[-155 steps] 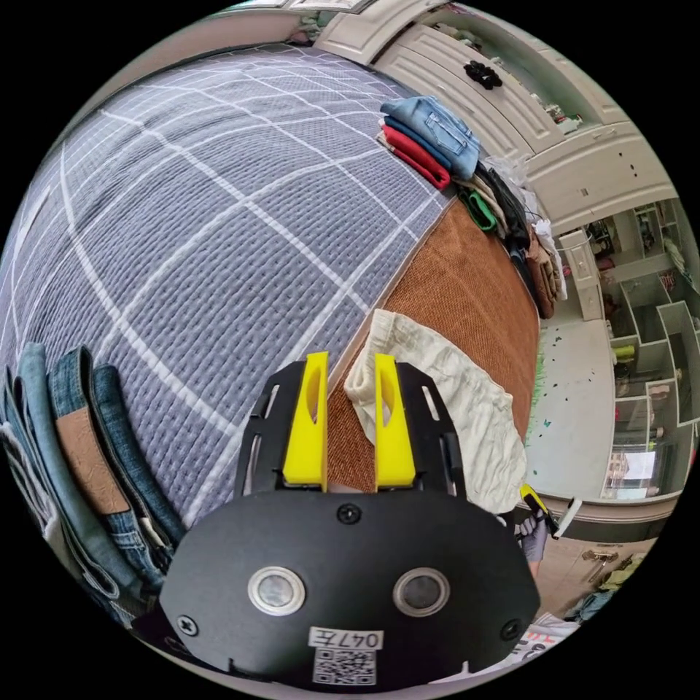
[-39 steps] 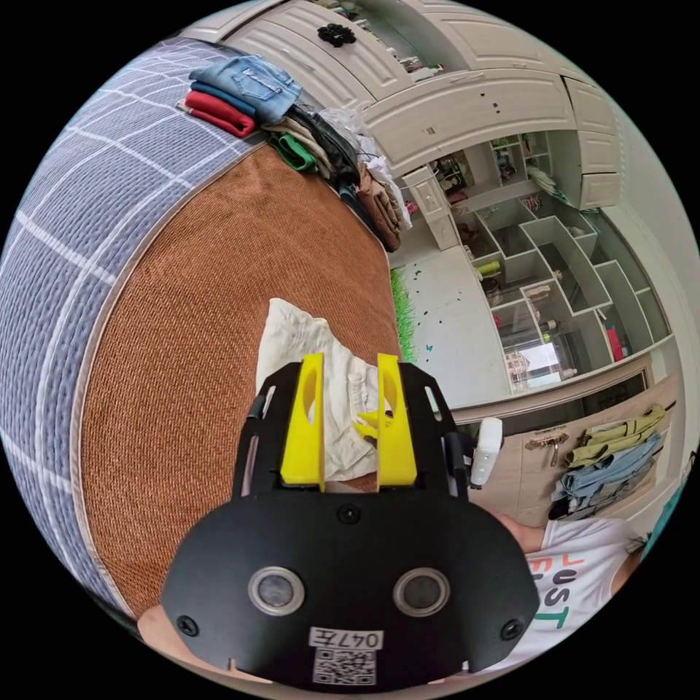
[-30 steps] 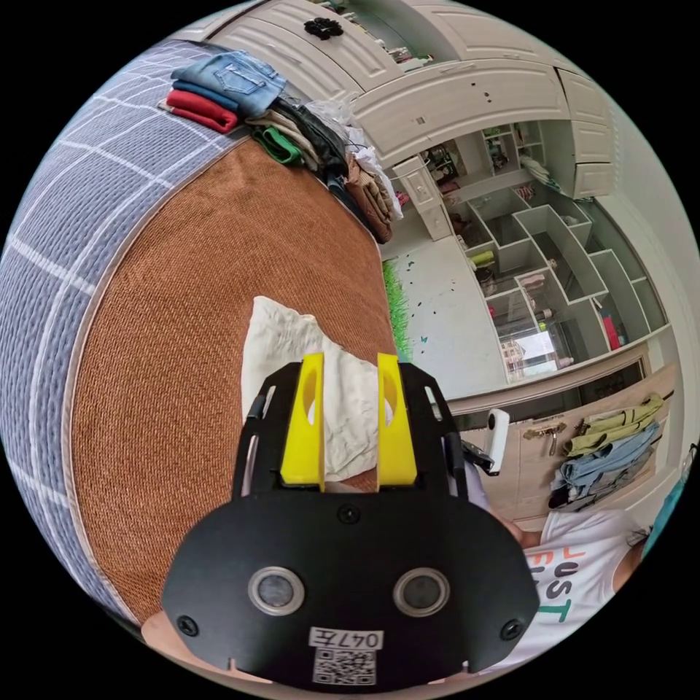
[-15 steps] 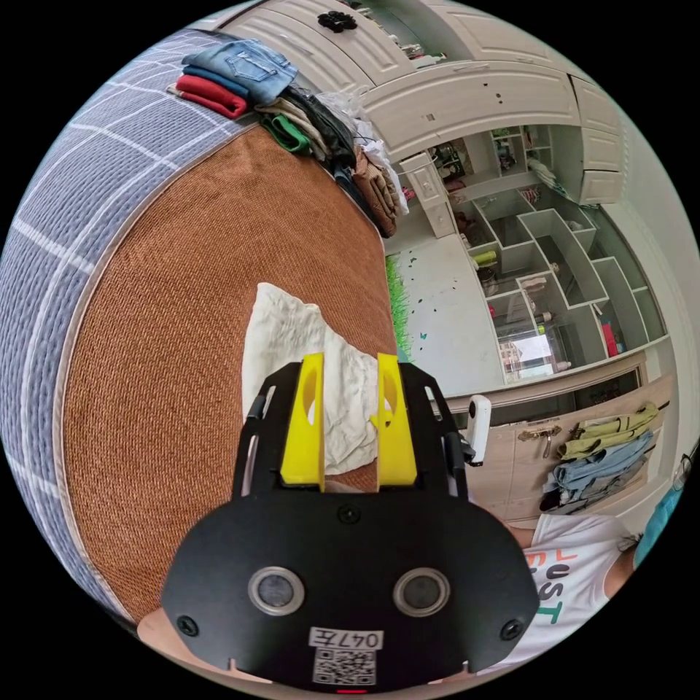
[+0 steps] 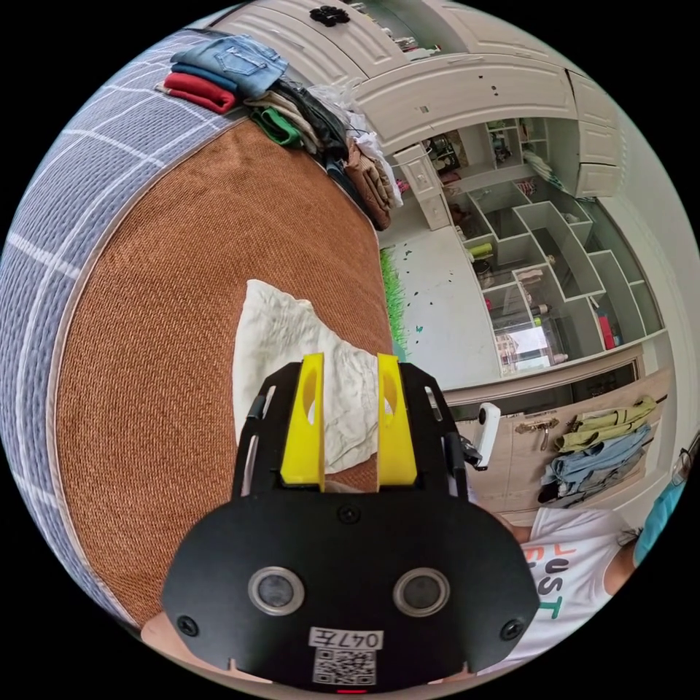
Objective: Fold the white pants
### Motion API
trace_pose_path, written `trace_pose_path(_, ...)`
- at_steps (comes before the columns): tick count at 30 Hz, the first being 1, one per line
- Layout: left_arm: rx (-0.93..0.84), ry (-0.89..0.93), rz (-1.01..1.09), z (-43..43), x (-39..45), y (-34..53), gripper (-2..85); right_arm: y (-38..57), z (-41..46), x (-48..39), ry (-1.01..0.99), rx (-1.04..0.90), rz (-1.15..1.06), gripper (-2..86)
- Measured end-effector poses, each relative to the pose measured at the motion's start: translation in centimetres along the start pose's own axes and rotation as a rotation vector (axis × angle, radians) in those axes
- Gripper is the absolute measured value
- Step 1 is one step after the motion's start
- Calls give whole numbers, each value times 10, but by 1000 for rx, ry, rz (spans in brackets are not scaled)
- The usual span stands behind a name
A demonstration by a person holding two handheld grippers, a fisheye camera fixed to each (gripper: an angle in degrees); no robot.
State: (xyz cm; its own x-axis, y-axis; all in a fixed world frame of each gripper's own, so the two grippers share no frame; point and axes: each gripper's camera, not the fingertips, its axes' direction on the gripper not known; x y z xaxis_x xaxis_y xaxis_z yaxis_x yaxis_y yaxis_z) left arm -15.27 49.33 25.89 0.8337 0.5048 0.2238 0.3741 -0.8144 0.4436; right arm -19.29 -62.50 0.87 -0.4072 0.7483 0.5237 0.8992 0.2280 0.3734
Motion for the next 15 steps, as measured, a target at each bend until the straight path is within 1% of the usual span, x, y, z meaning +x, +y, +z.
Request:
trace_pose_path(5, 0, 10, -1, -5, 5, -3, 107, -19, 16, 0, 64, -41, -6, 86)
trace_pose_path(8, -1, 10, -4, -10, 8, -4, 108, -25, 19, -2, 49, -43, 15, 88)
trace_pose_path(12, 0, 27, -5, -18, 15, -9, 107, -35, 16, -21, 88, -29, -61, 87)
trace_pose_path(15, -11, 30, 3, -23, 23, -14, 107, -45, 22, -29, 117, -60, -91, 84)
